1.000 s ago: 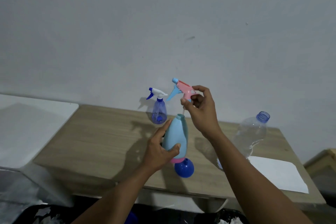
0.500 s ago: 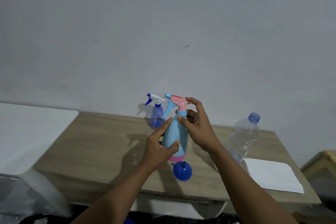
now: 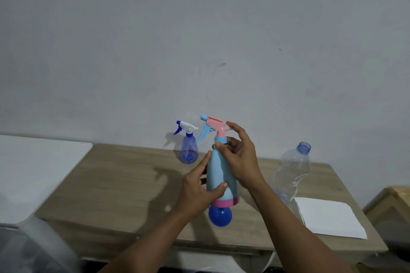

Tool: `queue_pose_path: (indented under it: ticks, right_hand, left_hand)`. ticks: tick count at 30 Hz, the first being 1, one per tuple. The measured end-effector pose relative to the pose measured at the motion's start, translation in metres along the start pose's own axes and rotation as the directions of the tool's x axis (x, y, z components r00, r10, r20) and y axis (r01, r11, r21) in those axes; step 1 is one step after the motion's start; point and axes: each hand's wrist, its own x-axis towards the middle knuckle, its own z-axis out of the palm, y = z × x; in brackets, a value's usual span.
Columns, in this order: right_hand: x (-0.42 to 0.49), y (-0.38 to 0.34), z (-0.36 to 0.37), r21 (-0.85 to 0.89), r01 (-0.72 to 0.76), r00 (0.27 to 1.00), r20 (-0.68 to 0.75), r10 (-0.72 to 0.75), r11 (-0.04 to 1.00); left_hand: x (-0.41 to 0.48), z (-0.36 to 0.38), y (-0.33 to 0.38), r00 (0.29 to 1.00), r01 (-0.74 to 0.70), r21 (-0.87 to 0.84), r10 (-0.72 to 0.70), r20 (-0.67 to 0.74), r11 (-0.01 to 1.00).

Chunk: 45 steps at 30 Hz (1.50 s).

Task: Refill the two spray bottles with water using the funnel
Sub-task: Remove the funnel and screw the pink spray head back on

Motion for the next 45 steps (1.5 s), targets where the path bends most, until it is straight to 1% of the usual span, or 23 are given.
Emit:
queue_pose_path:
  ticks: [4, 8, 11, 15, 18, 22, 25, 28, 36, 40, 43, 45]
  right_hand:
    - [0.003, 0.001, 0.001, 0.011, -0.004, 1.000, -0.001, 0.004, 1.000]
    - [0.007, -0.002, 0.000, -0.043, -0.010, 0.999, 0.047, 0.012, 0.999]
    - [0.007, -0.004, 0.000, -0.015, -0.028, 0.996, 0.079, 0.029, 1.000]
    - [0.007, -0.008, 0.002, 0.053, -0.039, 0.999, 0.036, 0.037, 0.998]
    - [0.012, -0.011, 0.002, 0.089, -0.045, 0.999, -0.007, 0.046, 0.995]
    - [0.015, -0.016, 0.001, 0.068, -0.009, 1.000, -0.004, 0.010, 0.998]
    - [0.014, -0.018, -0.003, 0.065, 0.022, 1.000, -0.004, -0.021, 0.998]
    - [0.016, -0.020, -0.007, 0.059, 0.026, 0.999, -0.038, -0.024, 0.998]
    - [0.015, -0.029, -0.009, 0.091, 0.034, 0.999, -0.013, -0.033, 0.995]
    - [0.016, -0.034, -0.016, 0.023, 0.063, 0.998, 0.012, -0.063, 0.998]
    - [0.018, -0.039, -0.019, -0.058, 0.115, 0.991, 0.068, -0.111, 0.992]
    - [0.020, -0.038, -0.017, -0.052, 0.132, 0.989, 0.081, -0.127, 0.990]
  left_hand:
    - [0.005, -0.004, -0.001, 0.999, -0.031, 0.013, 0.032, -0.027, 0.999]
    - [0.012, -0.009, 0.005, 0.998, -0.048, 0.045, 0.049, -0.027, 0.998]
    - [0.016, -0.012, 0.006, 0.999, -0.046, 0.055, 0.047, -0.026, 0.997]
    - [0.015, -0.012, 0.005, 0.997, -0.041, 0.006, 0.042, -0.072, 0.999]
    - [0.014, -0.009, 0.005, 0.991, -0.076, 0.012, 0.076, -0.113, 0.997]
    - [0.016, -0.007, 0.011, 0.986, -0.087, 0.001, 0.086, -0.145, 0.996]
    - [0.020, -0.009, 0.017, 0.983, -0.121, -0.015, 0.118, -0.142, 0.993]
    - [0.021, -0.011, 0.018, 0.983, -0.134, 0.000, 0.132, -0.131, 0.991]
    - [0.023, -0.012, 0.024, 0.985, -0.157, -0.011, 0.156, -0.080, 0.988]
    - [0.023, -0.014, 0.023, 0.986, -0.149, -0.026, 0.147, -0.075, 0.989]
    - [0.025, -0.014, 0.024, 0.987, -0.148, -0.020, 0.146, -0.065, 0.989]
    - [0.025, -0.014, 0.025, 0.985, -0.160, -0.019, 0.158, -0.072, 0.987]
